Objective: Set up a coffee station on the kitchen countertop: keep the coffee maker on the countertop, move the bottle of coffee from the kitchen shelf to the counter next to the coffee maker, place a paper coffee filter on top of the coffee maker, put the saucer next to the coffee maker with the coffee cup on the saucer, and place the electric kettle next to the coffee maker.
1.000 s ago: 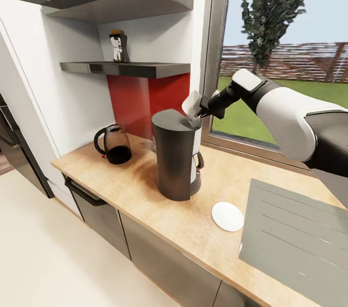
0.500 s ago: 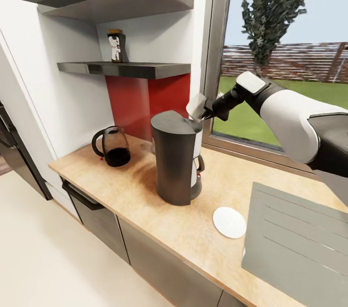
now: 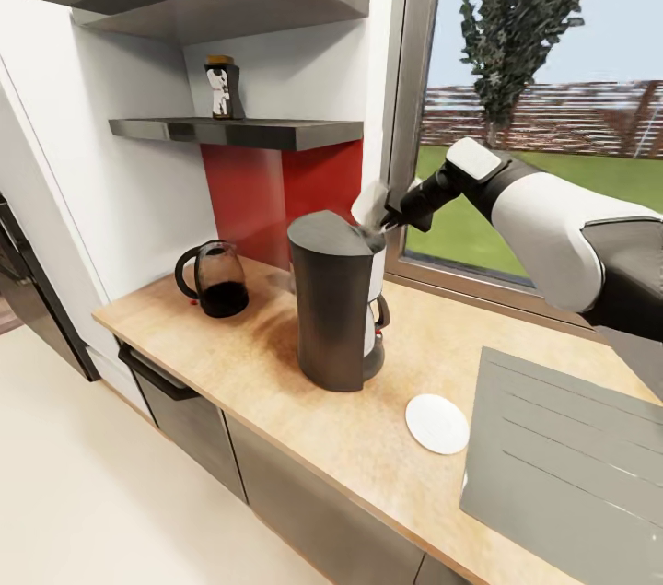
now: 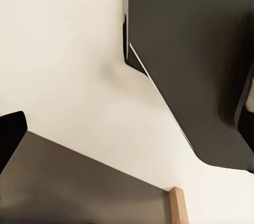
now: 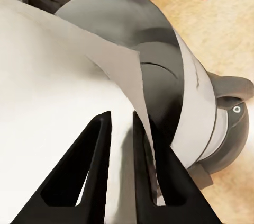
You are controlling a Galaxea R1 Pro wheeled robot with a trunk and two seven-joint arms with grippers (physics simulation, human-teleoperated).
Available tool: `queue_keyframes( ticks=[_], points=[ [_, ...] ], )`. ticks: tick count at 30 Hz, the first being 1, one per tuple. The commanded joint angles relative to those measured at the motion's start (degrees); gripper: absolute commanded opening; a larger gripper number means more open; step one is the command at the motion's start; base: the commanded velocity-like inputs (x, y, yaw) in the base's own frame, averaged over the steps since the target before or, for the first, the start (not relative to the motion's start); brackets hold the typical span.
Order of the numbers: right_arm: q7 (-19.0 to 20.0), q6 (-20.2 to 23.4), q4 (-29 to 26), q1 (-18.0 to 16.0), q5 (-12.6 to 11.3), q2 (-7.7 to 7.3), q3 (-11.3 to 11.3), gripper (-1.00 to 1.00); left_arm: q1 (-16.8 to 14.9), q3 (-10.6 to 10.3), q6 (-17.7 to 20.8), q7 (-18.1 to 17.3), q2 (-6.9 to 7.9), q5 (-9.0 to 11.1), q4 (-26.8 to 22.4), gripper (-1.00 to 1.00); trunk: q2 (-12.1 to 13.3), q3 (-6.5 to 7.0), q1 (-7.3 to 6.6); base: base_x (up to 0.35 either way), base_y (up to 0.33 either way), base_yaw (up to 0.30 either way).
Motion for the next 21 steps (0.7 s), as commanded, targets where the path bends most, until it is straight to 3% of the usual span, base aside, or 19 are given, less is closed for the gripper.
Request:
queue_keyframes(
  ticks=[1, 21],
  points=[
    [-0.37, 0.19, -0.06, -0.06, -0.61, 0.01, 0.51, -1.0, -0.03, 0.47, -0.21, 0.15, 0.0, -0.59, 0.01, 1.0, -0.11, -0.11, 0.03, 0.0, 0.0, 0.0],
    [-0.37, 0.28, -0.2, -0.12, -0.43, -1.68, 0.4, -1.0, -0.07, 0.47, -0.22, 0.15, 0.0, -0.58, 0.01, 1.0, -0.11, -0.11, 0.03, 0.0, 0.0, 0.0]
  ],
)
